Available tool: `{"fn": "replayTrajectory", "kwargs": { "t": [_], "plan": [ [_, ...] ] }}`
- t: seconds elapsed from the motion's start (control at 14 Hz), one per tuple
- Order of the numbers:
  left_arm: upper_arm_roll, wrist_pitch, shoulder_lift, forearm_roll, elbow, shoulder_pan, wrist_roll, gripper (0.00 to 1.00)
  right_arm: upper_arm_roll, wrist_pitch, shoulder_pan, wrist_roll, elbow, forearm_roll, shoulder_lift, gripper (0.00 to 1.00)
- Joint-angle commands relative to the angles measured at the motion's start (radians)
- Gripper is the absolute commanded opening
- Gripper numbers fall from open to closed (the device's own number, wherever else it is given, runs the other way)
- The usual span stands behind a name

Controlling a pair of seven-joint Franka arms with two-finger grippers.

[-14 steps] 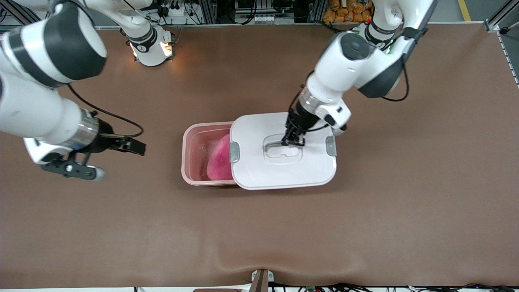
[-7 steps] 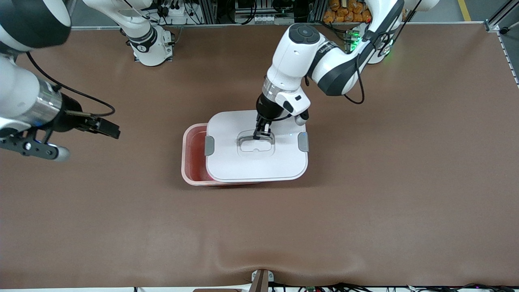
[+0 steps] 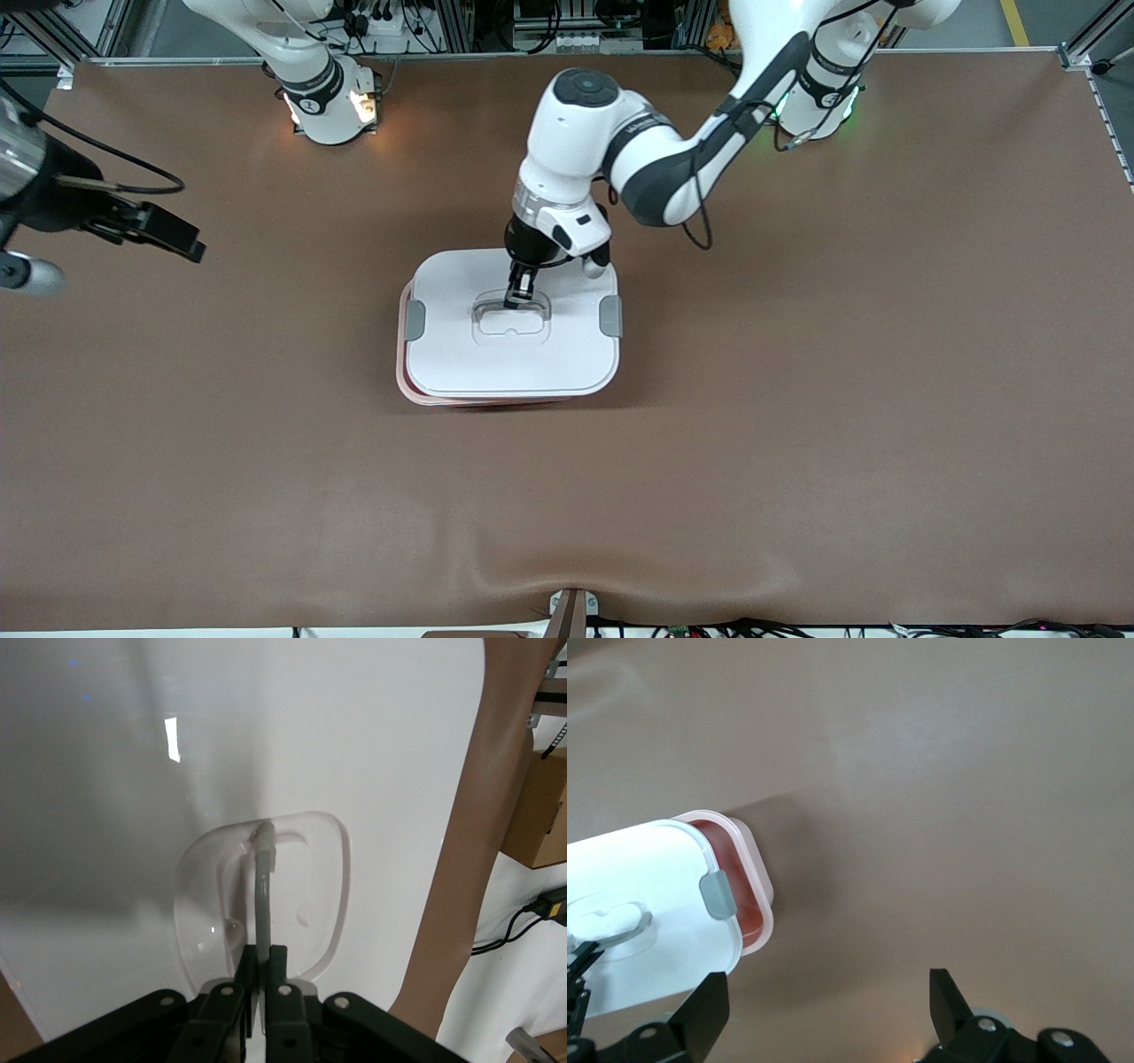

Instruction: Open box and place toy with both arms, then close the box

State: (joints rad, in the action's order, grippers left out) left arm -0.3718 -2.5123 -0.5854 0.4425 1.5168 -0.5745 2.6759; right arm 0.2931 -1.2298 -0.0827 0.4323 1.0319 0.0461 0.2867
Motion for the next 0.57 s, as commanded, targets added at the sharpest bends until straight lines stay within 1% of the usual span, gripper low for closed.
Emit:
{"fn": "replayTrajectory", "kwargs": {
  "t": [0.0,0.14,0.36,0.5],
  "plan": [
    [0.021,-0.029,-0.056,0.138,-0.073,-0.038,0.137,0.0,0.018,0.009,-0.055,-0.094,0.042,-0.019,-0.03,1.0],
    [0.019,-0.063,-0.069,0.177,-0.075,-0.039,0.168,0.0,0.018,0.021,-0.077,-0.136,0.078,-0.019,-0.053,1.0],
    [0.019,-0.144,-0.088,0.174,-0.072,-0.035,0.174,0.0,0.02,0.023,-0.107,-0.156,0.108,-0.023,-0.063,1.0],
    [0.019,-0.172,-0.097,0.171,-0.067,-0.033,0.186,0.0,0.018,0.019,-0.121,-0.219,0.135,-0.025,-0.081,1.0]
  ]
}}
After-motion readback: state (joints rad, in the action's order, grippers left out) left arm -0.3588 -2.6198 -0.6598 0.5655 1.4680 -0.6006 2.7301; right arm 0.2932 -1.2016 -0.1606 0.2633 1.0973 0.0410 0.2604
